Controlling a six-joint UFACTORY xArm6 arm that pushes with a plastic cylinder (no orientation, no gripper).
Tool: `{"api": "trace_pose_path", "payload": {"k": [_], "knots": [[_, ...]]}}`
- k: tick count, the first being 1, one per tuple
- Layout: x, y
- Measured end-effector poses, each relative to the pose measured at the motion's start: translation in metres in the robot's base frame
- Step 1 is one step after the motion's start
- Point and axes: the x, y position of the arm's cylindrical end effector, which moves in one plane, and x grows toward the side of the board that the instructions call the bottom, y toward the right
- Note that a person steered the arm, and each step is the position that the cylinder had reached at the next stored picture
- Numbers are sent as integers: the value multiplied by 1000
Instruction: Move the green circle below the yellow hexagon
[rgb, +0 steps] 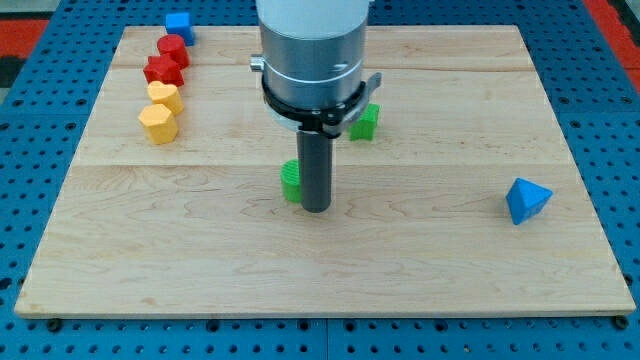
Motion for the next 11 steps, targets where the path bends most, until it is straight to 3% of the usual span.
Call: {"api": "trace_pose_path", "payload": {"k": [2, 7, 9, 11], "knots": [[-33, 0], [-37, -142], [-56, -129], [-58, -159]]}}
